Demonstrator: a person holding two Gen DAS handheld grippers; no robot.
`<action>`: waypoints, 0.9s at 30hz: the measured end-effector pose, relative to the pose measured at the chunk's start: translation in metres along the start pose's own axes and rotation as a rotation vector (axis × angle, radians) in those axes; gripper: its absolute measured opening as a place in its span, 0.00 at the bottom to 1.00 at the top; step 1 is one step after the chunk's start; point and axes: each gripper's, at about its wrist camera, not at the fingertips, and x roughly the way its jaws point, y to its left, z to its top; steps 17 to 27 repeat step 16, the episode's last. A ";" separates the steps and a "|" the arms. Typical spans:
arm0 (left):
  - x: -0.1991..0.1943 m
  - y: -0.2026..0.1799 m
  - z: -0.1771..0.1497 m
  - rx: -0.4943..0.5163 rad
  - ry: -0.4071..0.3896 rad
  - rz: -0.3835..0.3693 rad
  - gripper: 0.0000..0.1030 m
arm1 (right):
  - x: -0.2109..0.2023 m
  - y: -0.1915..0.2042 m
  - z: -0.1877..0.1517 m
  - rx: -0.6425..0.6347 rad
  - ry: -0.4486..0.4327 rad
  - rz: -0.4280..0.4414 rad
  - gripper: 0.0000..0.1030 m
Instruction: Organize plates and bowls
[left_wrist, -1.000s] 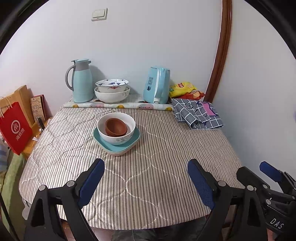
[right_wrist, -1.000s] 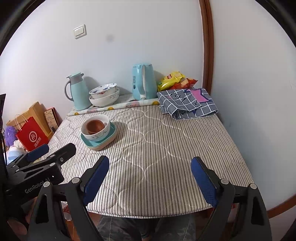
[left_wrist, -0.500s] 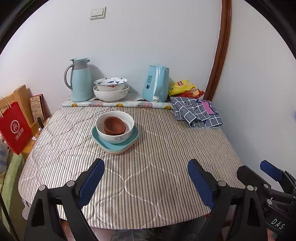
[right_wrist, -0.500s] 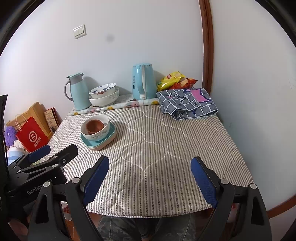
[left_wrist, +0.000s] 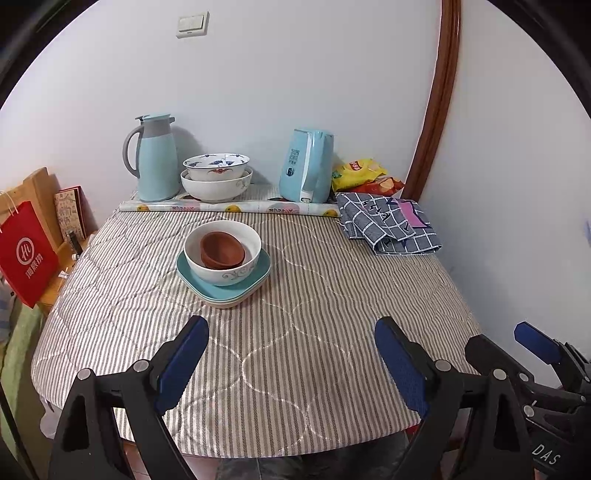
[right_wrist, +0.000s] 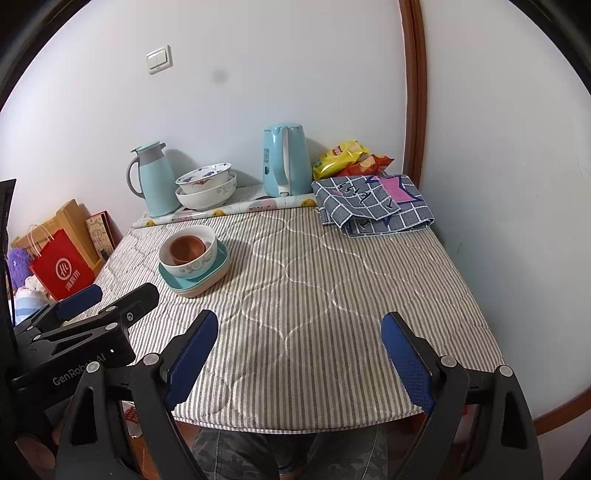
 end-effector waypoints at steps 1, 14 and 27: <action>0.001 0.000 0.000 -0.002 -0.001 -0.003 0.89 | 0.000 0.000 0.000 -0.001 0.000 -0.001 0.87; 0.038 0.017 0.000 -0.038 0.041 0.000 0.89 | 0.036 0.007 0.001 -0.035 0.037 -0.013 0.87; 0.050 0.024 -0.002 -0.049 0.056 0.008 0.89 | 0.051 0.008 -0.001 -0.050 0.053 -0.018 0.87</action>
